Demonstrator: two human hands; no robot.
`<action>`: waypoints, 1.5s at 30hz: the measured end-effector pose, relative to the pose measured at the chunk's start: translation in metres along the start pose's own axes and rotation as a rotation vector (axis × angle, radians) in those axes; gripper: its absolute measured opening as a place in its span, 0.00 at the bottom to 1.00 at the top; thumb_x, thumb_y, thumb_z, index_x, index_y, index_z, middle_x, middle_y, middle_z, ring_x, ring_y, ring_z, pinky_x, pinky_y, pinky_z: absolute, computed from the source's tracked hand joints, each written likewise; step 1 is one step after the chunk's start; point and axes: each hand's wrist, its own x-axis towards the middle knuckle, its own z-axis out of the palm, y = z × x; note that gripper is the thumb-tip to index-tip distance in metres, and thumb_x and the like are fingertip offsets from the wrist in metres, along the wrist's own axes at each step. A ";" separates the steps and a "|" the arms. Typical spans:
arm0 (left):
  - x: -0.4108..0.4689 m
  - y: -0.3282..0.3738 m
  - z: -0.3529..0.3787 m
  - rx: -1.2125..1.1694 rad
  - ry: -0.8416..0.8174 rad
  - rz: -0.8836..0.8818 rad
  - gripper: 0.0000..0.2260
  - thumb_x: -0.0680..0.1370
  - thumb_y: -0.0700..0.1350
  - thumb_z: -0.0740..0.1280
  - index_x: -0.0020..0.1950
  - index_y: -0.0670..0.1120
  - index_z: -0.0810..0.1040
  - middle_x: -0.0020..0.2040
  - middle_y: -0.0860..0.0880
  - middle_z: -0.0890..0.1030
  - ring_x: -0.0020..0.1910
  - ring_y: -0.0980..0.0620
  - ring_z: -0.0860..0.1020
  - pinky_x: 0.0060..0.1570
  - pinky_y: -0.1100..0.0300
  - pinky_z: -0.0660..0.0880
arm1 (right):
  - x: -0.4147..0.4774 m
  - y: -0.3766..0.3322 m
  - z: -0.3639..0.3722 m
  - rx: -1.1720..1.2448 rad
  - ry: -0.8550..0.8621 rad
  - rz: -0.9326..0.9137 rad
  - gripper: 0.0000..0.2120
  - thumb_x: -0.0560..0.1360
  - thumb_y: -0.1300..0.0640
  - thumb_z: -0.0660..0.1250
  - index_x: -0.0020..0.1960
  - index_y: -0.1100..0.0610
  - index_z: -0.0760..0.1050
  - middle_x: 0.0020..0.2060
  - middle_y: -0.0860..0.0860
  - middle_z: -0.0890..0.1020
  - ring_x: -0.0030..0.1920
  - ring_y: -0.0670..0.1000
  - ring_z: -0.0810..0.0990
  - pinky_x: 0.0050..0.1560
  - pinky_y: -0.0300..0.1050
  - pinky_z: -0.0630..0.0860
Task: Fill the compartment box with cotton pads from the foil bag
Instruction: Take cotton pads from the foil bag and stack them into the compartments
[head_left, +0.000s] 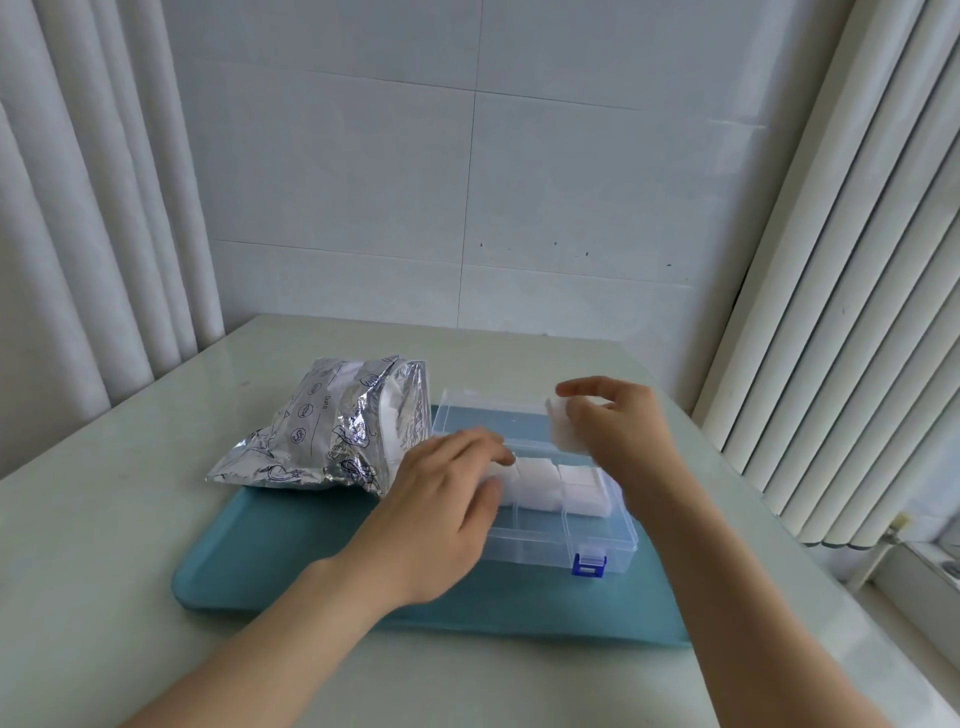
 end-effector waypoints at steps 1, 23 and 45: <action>-0.001 0.000 0.002 0.079 -0.061 0.010 0.18 0.86 0.53 0.54 0.72 0.53 0.75 0.75 0.59 0.72 0.77 0.61 0.64 0.79 0.59 0.55 | 0.002 0.002 -0.003 -0.025 0.000 0.016 0.11 0.74 0.59 0.66 0.47 0.47 0.86 0.41 0.52 0.86 0.40 0.55 0.84 0.36 0.44 0.78; -0.002 0.004 0.011 0.330 -0.212 -0.070 0.30 0.82 0.64 0.40 0.76 0.57 0.68 0.72 0.59 0.77 0.72 0.57 0.72 0.81 0.53 0.54 | 0.002 0.014 -0.009 -0.723 -0.060 -0.094 0.07 0.69 0.57 0.68 0.47 0.49 0.79 0.46 0.50 0.80 0.46 0.56 0.79 0.38 0.44 0.73; 0.000 0.003 0.016 0.327 -0.189 -0.067 0.28 0.82 0.63 0.41 0.73 0.57 0.70 0.69 0.59 0.78 0.70 0.56 0.73 0.79 0.51 0.58 | -0.001 0.018 0.010 -1.031 0.038 -0.323 0.06 0.72 0.60 0.72 0.48 0.54 0.81 0.41 0.51 0.80 0.39 0.56 0.77 0.43 0.45 0.71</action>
